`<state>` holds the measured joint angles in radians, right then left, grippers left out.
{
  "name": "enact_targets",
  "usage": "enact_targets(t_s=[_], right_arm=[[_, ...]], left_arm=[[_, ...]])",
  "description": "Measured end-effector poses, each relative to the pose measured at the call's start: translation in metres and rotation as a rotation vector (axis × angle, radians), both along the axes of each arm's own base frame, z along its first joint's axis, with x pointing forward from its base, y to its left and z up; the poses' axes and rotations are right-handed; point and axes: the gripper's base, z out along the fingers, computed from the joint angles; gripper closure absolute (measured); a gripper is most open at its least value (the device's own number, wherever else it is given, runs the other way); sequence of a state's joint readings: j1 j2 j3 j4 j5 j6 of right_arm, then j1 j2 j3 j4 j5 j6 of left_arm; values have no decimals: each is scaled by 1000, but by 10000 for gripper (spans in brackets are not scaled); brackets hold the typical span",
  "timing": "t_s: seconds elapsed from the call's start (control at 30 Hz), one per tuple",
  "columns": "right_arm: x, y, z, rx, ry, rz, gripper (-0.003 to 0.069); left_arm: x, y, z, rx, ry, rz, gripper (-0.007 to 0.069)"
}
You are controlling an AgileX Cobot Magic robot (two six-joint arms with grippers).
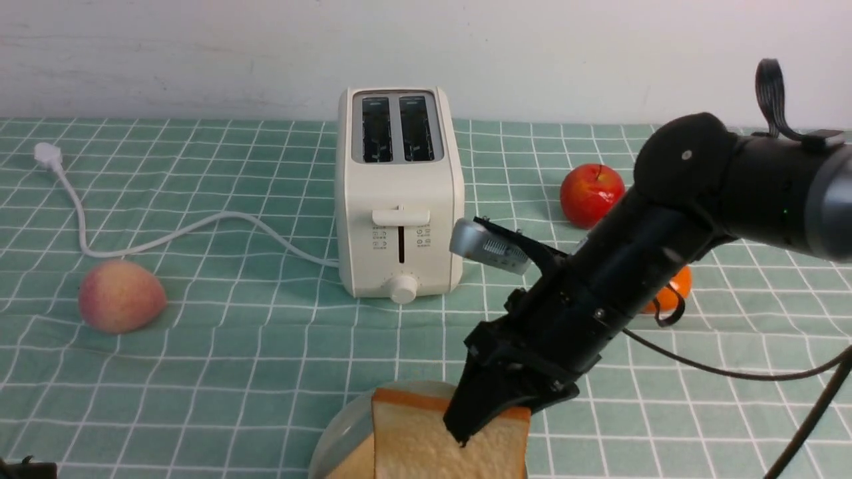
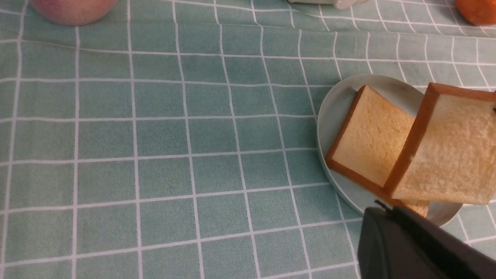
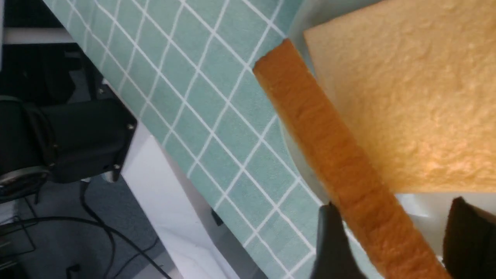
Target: Take toasted bread from bread machine on blue coffee table place on plate.
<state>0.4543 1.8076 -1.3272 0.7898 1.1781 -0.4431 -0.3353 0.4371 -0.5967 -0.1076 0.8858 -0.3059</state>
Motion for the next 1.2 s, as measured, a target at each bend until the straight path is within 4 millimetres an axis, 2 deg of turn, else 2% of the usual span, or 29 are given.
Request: enact_targets(t_s=[0.13, 0.37, 0.4, 0.43, 0.47, 0.5, 0.53, 0.57, 0.6, 0.63, 0.7, 0.77, 0.8, 0.83, 0.9, 0.93, 0.97, 1.03, 1.13, 1.17, 1.2], right_arm=[[8, -4, 9, -78, -95, 37, 223], [30, -9, 51, -191, -248, -23, 226], [36, -12, 68, -223, -299, -67, 255], [36, -11, 70, -219, -302, -76, 260], [36, -15, 85, -230, -332, -131, 300], [32, -18, 98, -228, -358, -166, 344], [23, -25, 120, -216, -403, -199, 433], [15, -29, 133, -204, -430, -213, 482], [13, -31, 136, -202, -440, -216, 495], [-7, -43, 164, -181, -511, -241, 593], [-38, -62, 197, -164, -618, -280, 663], [-69, -83, 220, -162, -708, -315, 677], [-92, -97, 233, -158, -770, -341, 677], [-103, -104, 235, -157, -795, -352, 677], [-139, -125, 242, -128, -892, -406, 675], [-142, -127, 242, -125, -901, -412, 675], [-172, -145, 238, -80, -981, -471, 672], [-202, -162, 228, -8, -1082, -536, 670], [-227, -177, 191, 54, -1200, -594, 667], [-229, -178, 188, 55, -1209, -598, 667], [-237, -183, 163, 82, -1253, -618, 667]], left_arm=[[0, 0, 0, 1, 2, 0, 638], [0, 0, 0, 2, 5, -1, 638], [0, 0, 0, 2, 6, -1, 638], [0, 0, 0, 2, 6, -1, 638], [0, 0, 0, 2, 6, -1, 638], [0, 0, 0, 2, 6, -1, 638], [0, 0, 0, 3, 6, 0, 638], [0, 0, 0, 3, 6, 0, 638], [0, 0, 0, 3, 6, 0, 638], [0, 0, 0, 4, 4, 0, 638], [0, 0, 0, 1, -5, 1, 638], [1, 0, 1, -4, -19, 3, 638], [2, 0, 2, -7, -27, 4, 638], [2, 0, 2, -9, -33, 4, 638], [3, 0, 4, -14, -47, 6, 638], [3, 0, 4, -15, -48, 6, 638], [4, -1, 5, -22, -67, 8, 638], [5, -1, 7, -31, -90, 11, 638], [6, -1, 10, -43, -121, 14, 638], [6, -1, 10, -45, -123, 14, 638], [7, -1, 11, -49, -134, 15, 638]])
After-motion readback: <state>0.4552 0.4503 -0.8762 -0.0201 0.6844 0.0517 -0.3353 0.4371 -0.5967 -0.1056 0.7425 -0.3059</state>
